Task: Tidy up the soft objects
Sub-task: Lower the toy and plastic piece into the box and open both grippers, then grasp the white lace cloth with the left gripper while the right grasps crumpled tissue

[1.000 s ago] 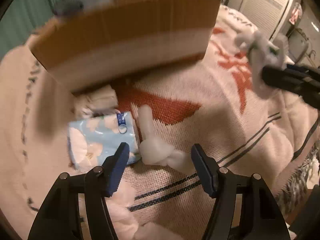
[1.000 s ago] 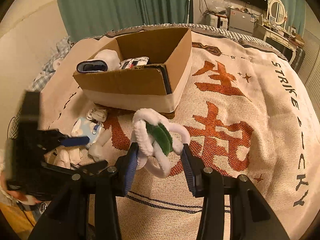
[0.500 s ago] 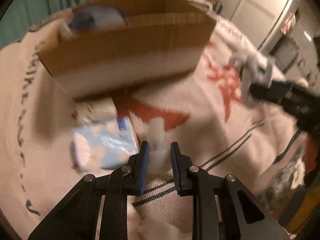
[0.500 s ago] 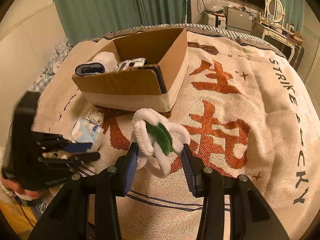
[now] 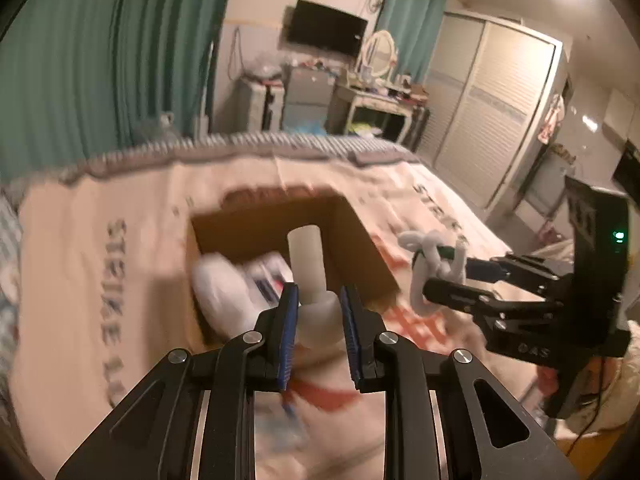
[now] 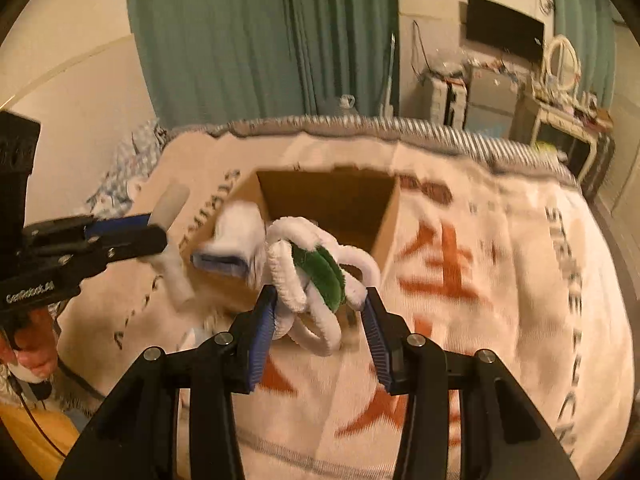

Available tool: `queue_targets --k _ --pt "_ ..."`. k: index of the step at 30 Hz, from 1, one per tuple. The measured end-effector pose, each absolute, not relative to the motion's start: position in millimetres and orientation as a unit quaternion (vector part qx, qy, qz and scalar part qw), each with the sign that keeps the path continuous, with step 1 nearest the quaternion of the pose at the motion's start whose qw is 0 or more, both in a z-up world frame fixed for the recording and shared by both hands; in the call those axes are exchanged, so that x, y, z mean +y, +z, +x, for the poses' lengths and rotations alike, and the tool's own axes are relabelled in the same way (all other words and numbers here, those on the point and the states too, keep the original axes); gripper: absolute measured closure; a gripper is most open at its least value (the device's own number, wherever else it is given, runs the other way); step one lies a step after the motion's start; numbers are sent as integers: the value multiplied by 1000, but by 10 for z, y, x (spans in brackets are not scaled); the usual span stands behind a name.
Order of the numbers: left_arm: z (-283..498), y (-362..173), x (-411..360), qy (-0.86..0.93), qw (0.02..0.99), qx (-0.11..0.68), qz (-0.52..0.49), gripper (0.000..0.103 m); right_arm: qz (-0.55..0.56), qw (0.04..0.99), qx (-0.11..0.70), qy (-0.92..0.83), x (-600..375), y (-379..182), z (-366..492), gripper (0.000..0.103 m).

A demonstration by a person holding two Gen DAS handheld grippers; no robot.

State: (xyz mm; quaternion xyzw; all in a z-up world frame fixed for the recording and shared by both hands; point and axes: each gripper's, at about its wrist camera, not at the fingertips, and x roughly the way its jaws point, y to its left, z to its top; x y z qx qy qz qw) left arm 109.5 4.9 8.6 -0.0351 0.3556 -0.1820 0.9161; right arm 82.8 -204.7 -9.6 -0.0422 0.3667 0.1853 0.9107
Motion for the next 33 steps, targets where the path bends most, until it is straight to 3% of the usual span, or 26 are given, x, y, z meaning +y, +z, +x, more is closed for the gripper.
queue_targets --k 7,12,13,15,17,28,30,33 --pt "1736 -75 76 -156 924 348 28 77 -69 913 356 189 -1738 15 1539 55" --pt "1937 -331 53 -144 910 387 27 73 -51 909 382 161 -1743 -278 1783 36" --pt "1940 -347 31 -136 910 391 37 69 -48 909 382 159 -1768 -317 1777 33" --pt "1920 -336 39 -119 914 386 45 44 -46 908 386 156 -1800 -384 1742 29" --pt "1852 -232 38 -117 919 375 36 39 -49 909 384 156 -1817 -386 1664 28" --pt "1030 698 189 -130 948 288 28 38 -95 935 304 157 -1764 453 812 6" --pt "822 807 265 -125 954 272 22 21 -91 939 295 153 -1729 555 680 1" --pt "587 868 359 -109 962 250 28 19 -77 939 294 159 -1648 617 516 1"
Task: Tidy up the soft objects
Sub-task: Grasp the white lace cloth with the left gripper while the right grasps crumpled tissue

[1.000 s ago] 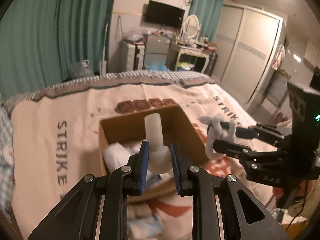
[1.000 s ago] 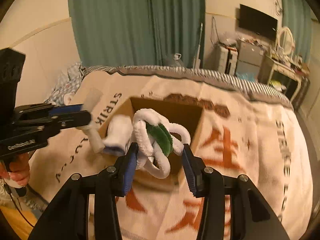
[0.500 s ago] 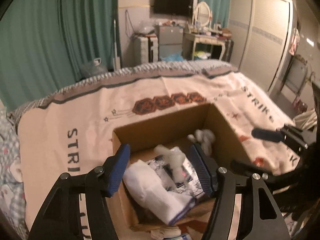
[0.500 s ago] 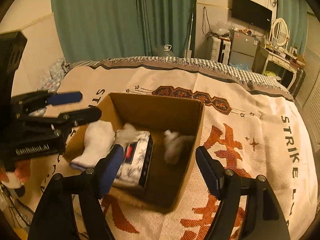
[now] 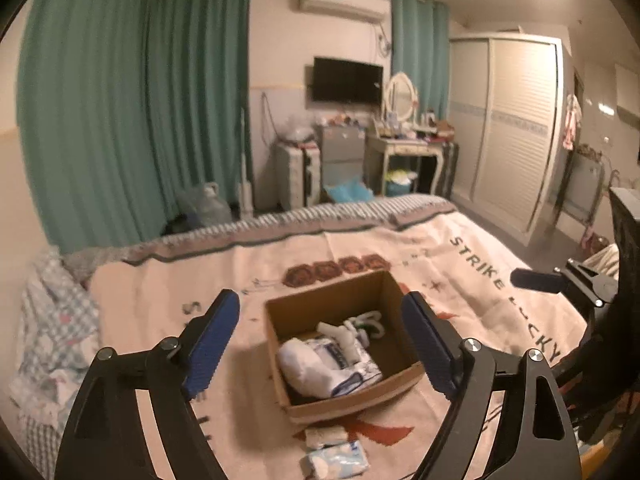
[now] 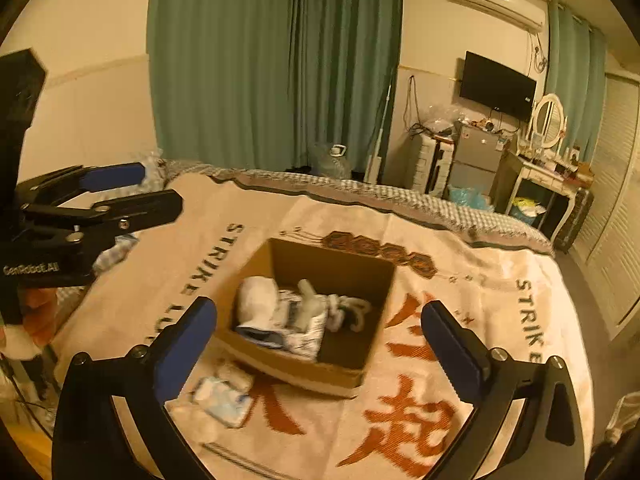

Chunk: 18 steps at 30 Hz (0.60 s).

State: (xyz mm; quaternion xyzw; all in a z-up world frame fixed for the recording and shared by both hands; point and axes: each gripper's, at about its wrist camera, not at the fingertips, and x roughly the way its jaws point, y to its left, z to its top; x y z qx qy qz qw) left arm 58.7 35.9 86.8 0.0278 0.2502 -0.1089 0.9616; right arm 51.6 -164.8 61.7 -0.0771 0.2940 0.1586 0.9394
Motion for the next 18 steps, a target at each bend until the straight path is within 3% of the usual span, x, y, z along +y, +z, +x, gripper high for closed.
queue_targets --k 10,18 --pt "284 252 632 -34 963 266 -3 19 -101 930 305 177 -1281 161 301 1" --pt "283 -662 622 -14 927 375 20 19 -117 906 372 167 -1283 -669 364 1"
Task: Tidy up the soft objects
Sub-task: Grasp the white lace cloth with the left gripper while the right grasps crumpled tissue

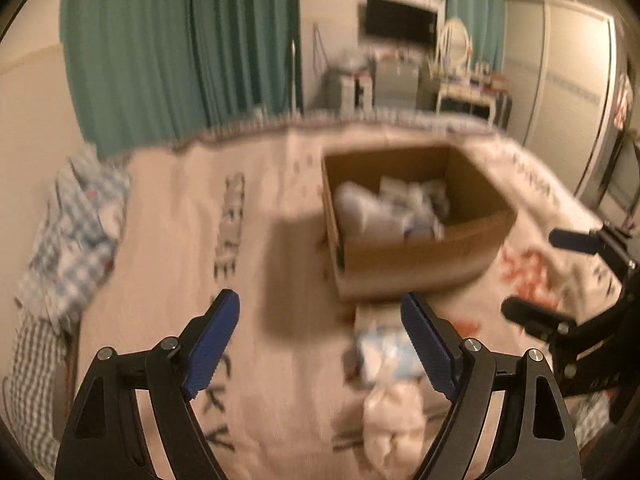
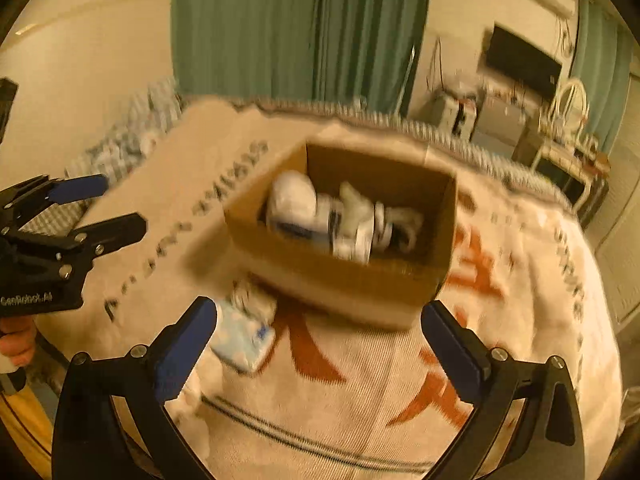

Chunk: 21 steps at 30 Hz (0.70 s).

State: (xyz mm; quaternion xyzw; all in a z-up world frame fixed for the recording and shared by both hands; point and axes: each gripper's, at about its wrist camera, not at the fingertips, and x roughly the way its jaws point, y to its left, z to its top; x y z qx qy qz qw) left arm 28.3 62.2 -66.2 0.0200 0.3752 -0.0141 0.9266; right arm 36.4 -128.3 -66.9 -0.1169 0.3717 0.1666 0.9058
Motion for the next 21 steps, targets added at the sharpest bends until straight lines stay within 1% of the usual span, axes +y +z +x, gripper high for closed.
queue_targets --k 4,9,12,16,19,20,21 --pt "259 -1076 600 -30 899 438 5 19 -110 881 431 163 -1312 -1090 411 1" --pt "257 -1444 544 -58 862 502 -29 21 -127 867 453 164 -1324 -1342 360 1" --pt "206 -1549 431 -84 851 518 -25 21 -130 865 456 163 -1350 -1387 359 1" --pt "139 -1529 243 -118 853 509 -3 21 -126 864 459 163 -1393 -1386 339 1" --pt "156 -1599 139 -126 846 518 4 22 -124 863 460 166 -1382 -1387 337 1" --pt "169 -1633 114 -126 844 522 5 26 -125 863 461 167 -1373 -1391 331 1" --pt "184 -1699 81 -124 838 531 8 37 -125 862 461 168 -1365 -1390 329 1"
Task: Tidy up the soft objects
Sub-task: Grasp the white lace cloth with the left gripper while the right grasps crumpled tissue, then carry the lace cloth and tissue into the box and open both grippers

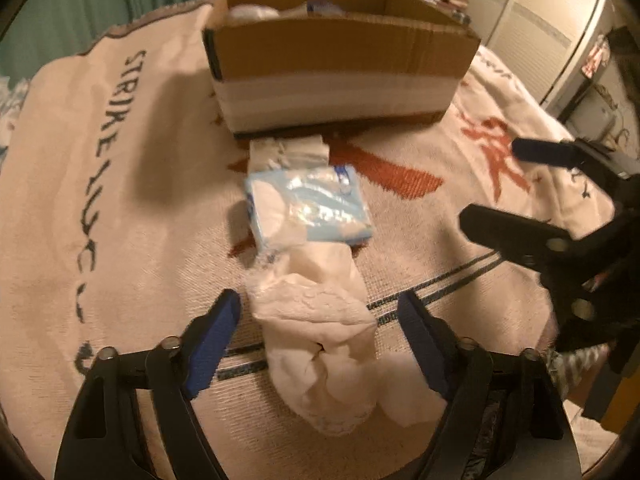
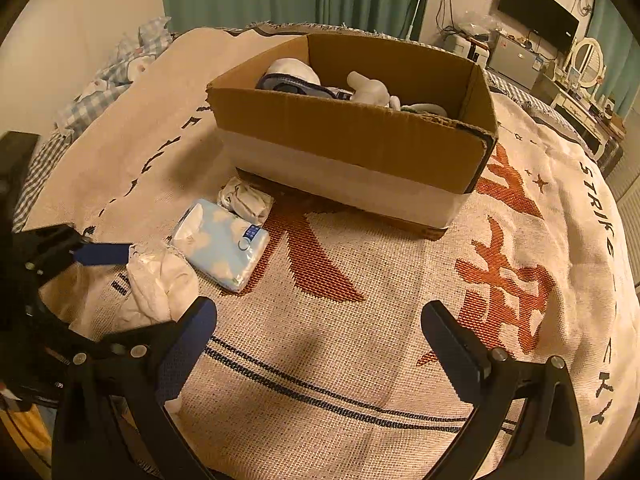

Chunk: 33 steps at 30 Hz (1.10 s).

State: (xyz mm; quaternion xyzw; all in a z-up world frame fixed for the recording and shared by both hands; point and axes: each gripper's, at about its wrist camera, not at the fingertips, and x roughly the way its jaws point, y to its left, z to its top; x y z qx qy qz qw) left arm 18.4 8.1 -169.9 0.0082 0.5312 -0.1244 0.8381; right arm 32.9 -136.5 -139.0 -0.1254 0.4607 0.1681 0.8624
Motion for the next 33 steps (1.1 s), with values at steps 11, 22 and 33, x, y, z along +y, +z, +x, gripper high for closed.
queue_targets --k 11,22,33 --pt "213 -1693 339 -137 835 533 -7 77 -132 853 462 203 -1227 -1387 218 4" --pt "177 -1434 671 -98 856 507 -2 77 -170 805 492 283 -849 -1625 -72 12" --pt "177 -1487 756 -80 848 523 2 77 -181 743 562 315 -661 -2025 -153 59"
